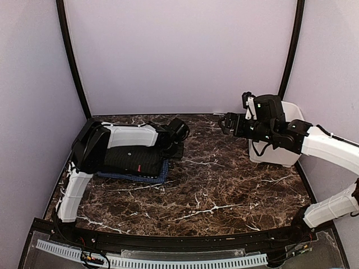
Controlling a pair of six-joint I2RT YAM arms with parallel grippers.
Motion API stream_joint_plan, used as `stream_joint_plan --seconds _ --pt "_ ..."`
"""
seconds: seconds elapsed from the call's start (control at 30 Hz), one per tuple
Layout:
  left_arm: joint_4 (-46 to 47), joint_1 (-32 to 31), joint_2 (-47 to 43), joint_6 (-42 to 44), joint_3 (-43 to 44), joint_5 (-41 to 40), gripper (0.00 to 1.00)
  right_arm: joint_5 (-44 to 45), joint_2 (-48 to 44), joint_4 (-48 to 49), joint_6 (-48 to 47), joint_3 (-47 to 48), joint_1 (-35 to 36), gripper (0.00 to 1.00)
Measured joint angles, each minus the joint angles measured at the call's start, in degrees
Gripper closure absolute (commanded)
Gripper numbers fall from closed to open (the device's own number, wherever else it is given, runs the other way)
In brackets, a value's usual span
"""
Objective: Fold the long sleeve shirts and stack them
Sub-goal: Move the square-folded shirt to the corner of the board.
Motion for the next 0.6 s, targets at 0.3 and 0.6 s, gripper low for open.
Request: stream_joint_plan --seconds 0.3,0.6 --pt "4.4 7.0 -9.7 2.1 -15.7 0.5 0.62 -1.0 0.6 0.1 0.0 -0.8 0.0 0.01" --pt "9.2 13.2 -18.0 7.1 -28.7 4.1 0.62 -1.8 0.7 1.2 0.0 -1.8 0.0 0.01"
